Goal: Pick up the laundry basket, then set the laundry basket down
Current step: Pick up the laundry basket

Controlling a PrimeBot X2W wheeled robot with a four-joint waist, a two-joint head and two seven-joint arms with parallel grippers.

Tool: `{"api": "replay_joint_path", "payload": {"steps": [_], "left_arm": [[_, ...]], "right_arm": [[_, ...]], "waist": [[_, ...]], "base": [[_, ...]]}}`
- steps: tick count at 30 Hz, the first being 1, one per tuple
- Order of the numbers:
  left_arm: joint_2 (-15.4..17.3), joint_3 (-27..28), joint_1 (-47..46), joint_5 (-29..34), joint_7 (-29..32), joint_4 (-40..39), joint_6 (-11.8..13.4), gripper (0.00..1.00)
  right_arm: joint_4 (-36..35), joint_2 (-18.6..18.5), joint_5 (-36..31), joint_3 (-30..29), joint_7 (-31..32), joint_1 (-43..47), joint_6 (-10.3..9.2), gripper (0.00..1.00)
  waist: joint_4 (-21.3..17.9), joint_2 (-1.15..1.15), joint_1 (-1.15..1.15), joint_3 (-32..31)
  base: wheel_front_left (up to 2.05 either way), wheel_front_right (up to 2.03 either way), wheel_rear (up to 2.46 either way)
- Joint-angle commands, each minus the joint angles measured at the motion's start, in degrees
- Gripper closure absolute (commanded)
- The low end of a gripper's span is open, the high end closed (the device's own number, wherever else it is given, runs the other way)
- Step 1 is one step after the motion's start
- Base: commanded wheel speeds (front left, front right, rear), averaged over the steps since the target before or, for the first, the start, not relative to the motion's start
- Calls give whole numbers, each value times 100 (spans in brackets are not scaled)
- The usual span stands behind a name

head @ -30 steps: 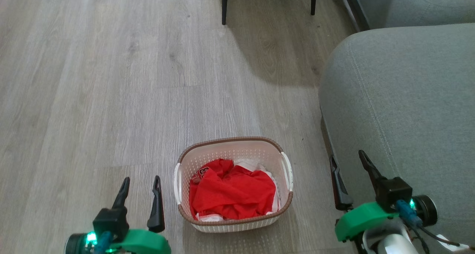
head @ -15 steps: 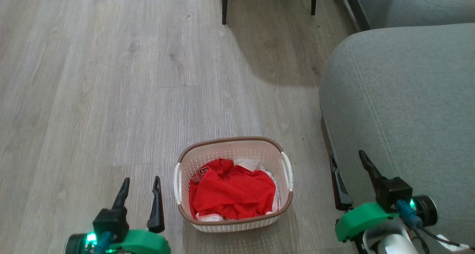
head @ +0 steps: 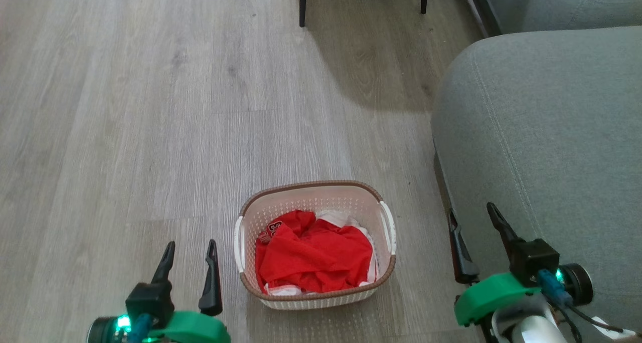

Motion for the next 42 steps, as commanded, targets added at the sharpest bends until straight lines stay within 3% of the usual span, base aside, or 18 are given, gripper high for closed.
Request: {"api": "replay_joint_path", "payload": {"steps": [1, 11, 21, 34, 42], "left_arm": [[34, 169, -218, 21, -55, -175, 0, 0], [34, 146, -448, -22, -55, -120, -11, 0], [34, 146, -1265, -203, -55, 344, -42, 0], [34, 119, -2867, -466, -55, 1516, -38, 0], [34, 10, -3563, -638, -55, 2160, -75, 0]], "right_arm": [[-181, -59, -9, 86, -71, -232, 16, 0], [-105, -59, -28, 18, -71, -440, 16, 0], [287, -59, -70, -141, -71, -1279, 16, 0], [1521, -59, -144, -154, -71, -2820, 16, 0], [2259, -59, -156, -66, -71, -3537, 16, 0]], "waist": [[4, 0, 0, 13], [43, 0, 0, 411], [66, 0, 0, 1549], [184, 0, 0, 3341], [233, 0, 0, 4058]], "base": [[0, 0, 0], [0, 0, 0], [0, 0, 0], [0, 0, 0], [0, 0, 0]]}}
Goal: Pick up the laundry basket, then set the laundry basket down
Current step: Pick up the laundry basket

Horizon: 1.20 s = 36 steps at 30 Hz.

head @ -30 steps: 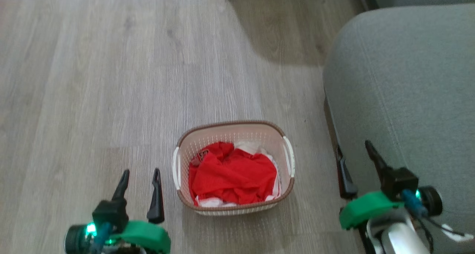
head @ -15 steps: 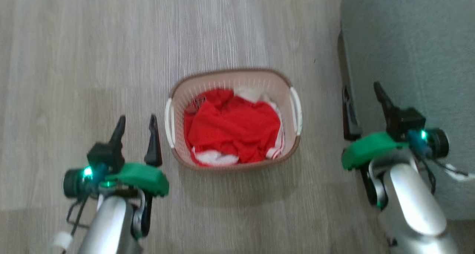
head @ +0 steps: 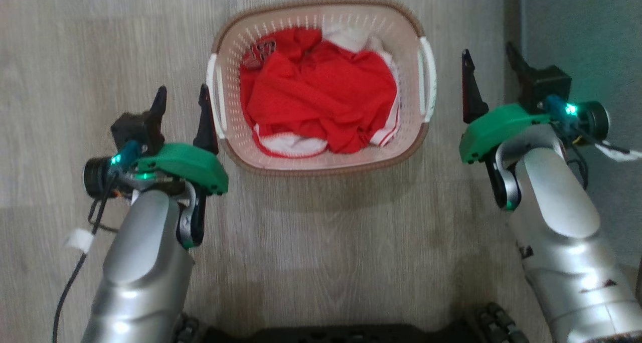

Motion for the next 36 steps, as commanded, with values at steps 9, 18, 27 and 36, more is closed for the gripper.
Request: {"api": "replay_joint_path", "payload": {"steps": [9, 18, 27, 36], "left_arm": [[98, -203, -799, -236, -52, 714, -72, 0], [98, -412, -1343, -261, -52, 1543, -79, 0], [98, -564, -1841, -276, -52, 2043, -126, 0], [98, -927, -2142, -467, -52, 2288, -131, 0]], "right_arm": [[635, 12, 62, 190, -69, -549, 16, 0], [950, 12, 311, 377, -69, -871, 16, 0], [1361, 12, 578, 602, -69, -1194, 16, 0], [1824, 12, 824, 895, -69, -1596, 16, 0]], "waist": [[131, 0, -1, 1017], [130, 0, -1, 1472], [164, 0, -1, 1729], [195, 0, -1, 1888]], "base": [[0, 0, 0], [0, 0, 0], [0, 0, 0], [0, 0, 0]]}}
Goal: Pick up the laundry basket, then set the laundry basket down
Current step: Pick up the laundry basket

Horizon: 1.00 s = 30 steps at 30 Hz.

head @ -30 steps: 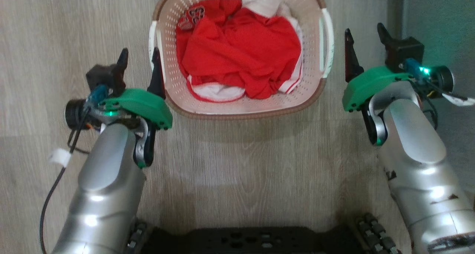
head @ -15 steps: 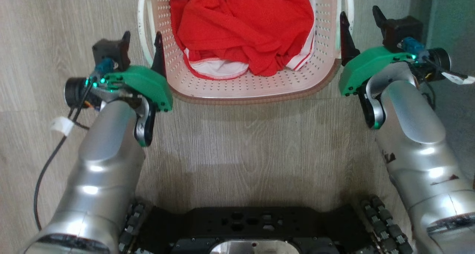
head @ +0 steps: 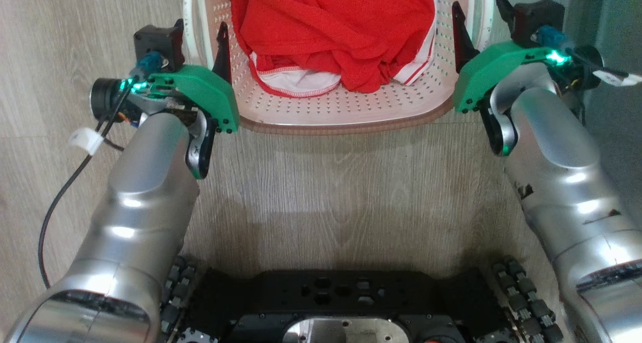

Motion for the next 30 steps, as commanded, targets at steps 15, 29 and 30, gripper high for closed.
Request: {"api": "replay_joint_path", "payload": {"steps": [15, 29, 30], "left_arm": [[140, -249, -178, -238, -45, 140, 117, 13], [140, -769, -321, -480, -45, 495, 141, 100], [140, -792, -308, -512, -45, 511, 149, 100]], "right_arm": [[194, 101, 187, 322, -69, -123, 14, 51], [313, 101, 375, 476, -69, -136, 14, 100], [324, 101, 396, 493, -69, -127, 14, 100]], "waist": [[21, -1, 0, 235], [-15, -1, 0, 153], [-17, -1, 0, 131]], "base": [[0, 0, 0], [0, 0, 0], [0, 0, 0]]}}
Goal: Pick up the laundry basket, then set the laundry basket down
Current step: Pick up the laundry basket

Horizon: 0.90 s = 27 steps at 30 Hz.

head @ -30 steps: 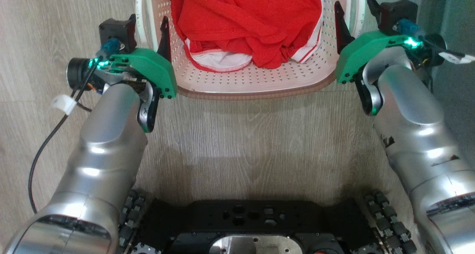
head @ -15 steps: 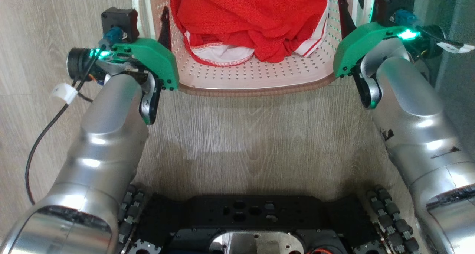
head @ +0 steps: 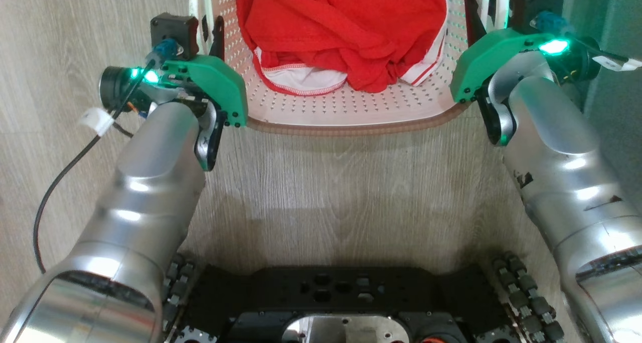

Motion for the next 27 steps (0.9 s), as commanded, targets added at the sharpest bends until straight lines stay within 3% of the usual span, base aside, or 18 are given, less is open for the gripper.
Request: {"api": "replay_joint_path", "payload": {"steps": [1, 13, 27], "left_arm": [[164, 13, 187, -32, -29, -33, 49, 100], [164, -222, 470, -412, -29, 53, 117, 100], [164, -594, 1125, -914, -29, 494, 44, 100]], "right_arm": [[-53, 108, 17, 157, -62, 245, 14, 100], [251, 108, 338, 349, -62, 440, 14, 100], [785, 108, 1065, 916, -62, 1027, 14, 100]], "waist": [[-5, 0, 0, -54], [-34, 0, 0, -532], [-80, 0, 0, -1721]], "base": [[0, 0, 0], [0, 0, 0], [0, 0, 0]]}}
